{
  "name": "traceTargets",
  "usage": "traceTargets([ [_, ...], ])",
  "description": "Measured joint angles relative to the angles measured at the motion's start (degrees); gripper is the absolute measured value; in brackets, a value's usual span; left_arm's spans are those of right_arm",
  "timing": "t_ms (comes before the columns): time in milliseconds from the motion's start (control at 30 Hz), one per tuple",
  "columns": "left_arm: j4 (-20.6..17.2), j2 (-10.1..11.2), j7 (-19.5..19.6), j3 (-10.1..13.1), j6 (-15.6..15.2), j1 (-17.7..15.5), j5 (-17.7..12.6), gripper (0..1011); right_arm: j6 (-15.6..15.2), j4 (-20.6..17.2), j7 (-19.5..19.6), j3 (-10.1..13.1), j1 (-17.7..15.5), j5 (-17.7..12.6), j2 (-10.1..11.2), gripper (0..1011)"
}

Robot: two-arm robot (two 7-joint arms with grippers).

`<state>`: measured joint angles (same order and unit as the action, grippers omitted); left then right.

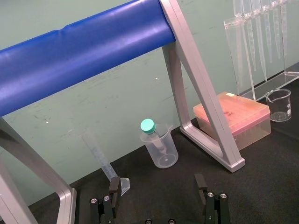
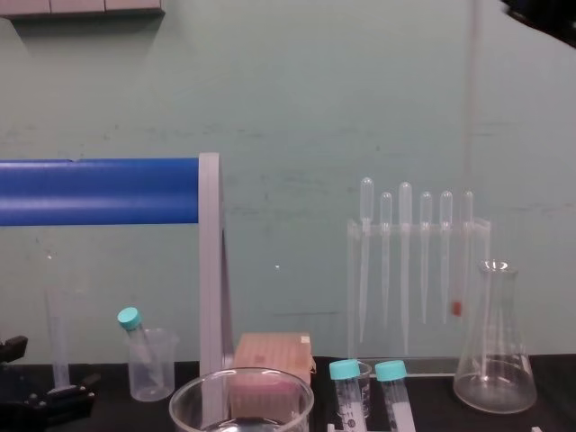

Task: Hold the thermometer with one hand and immerse one end into the beaker, then reinsert it into the test tube rack.

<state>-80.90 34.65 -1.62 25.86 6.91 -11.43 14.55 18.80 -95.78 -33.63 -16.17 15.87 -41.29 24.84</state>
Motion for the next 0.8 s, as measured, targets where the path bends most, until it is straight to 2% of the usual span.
traceTargets([
  [200,0.00,0.00,0.00,0.00,0.00,0.00,0.00,1008,-0.46,-2.27,2.65,3.33,-4.49,1.82,1.77,56],
  [300,0.00,0.00,0.00,0.00,0.00,0.00,0.00,1008,-0.67,-2.36,2.91,4.19,-5.62,2.15,2.00,56],
  [500,0.00,0.00,0.00,0.00,0.00,0.00,0.00,1008,-1.39,-0.53,1.97,4.81,-6.34,1.96,1.69,57],
  [800,0.00,0.00,0.00,0.00,0.00,0.00,0.00,1008,-1.87,3.24,-0.08,4.34,-5.68,1.14,0.49,57],
])
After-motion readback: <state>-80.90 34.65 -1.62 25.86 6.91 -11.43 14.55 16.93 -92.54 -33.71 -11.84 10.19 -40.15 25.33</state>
